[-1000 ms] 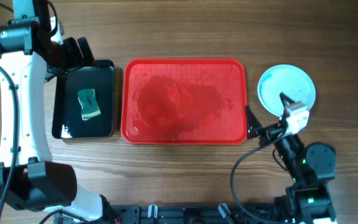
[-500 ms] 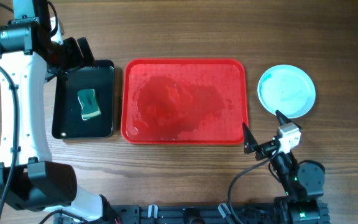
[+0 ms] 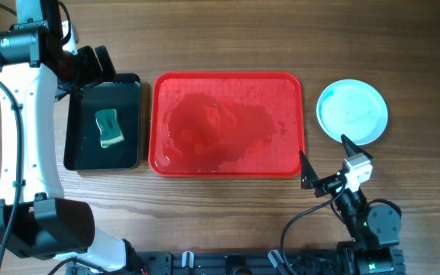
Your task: Clean dirty plates on tray and stack at the side
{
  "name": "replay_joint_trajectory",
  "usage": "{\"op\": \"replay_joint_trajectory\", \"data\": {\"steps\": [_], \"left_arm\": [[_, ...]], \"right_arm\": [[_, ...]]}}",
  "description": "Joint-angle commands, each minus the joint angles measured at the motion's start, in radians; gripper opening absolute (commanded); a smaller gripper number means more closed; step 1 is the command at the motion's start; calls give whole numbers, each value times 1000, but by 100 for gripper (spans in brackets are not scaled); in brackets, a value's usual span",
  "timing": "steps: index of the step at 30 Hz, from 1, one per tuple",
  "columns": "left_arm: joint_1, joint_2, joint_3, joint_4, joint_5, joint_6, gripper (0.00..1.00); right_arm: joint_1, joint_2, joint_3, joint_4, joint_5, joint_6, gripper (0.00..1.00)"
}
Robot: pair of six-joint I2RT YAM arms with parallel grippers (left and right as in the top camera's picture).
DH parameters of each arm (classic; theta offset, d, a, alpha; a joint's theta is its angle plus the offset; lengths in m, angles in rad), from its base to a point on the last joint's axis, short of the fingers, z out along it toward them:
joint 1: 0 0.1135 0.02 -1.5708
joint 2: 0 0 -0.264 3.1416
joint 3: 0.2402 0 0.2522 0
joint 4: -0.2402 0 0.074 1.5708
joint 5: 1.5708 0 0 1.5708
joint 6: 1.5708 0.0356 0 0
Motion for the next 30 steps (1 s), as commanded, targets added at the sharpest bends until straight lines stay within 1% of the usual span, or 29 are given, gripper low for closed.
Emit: {"op": "replay_joint_trajectory", "data": {"steps": [1, 9, 13, 15, 17, 18, 20, 22, 26, 30], "left_arm": [[-1, 5, 0, 0, 8, -6, 100], [0, 6, 0, 0, 8, -6, 100], [-5, -57, -8, 23, -5, -8, 100], [-23, -138, -67, 135, 2, -32, 100], [-58, -257, -208, 339, 8, -31, 100], [-74, -320, -294, 440, 8, -31, 100], [-101, -486, -537, 687, 37, -31, 100], [-101, -617, -737, 872, 82, -31, 100], [-101, -872, -1122, 1193, 112, -28, 100], [-101, -1131, -1453, 1429, 113, -28, 100]], "right_arm": [[6, -1, -1, 2, 13, -19, 100], [6, -1, -1, 3, 13, -19, 100], [6, -1, -1, 2, 13, -19, 100], [6, -1, -1, 3, 13, -19, 100], [6, -1, -1, 3, 13, -19, 100], [6, -1, -1, 2, 13, -19, 100], [6, -1, -1, 2, 13, -19, 100], [6, -1, -1, 3, 13, -19, 100], [6, -1, -1, 3, 13, -19, 100], [6, -1, -1, 2, 13, -19, 100]]}}
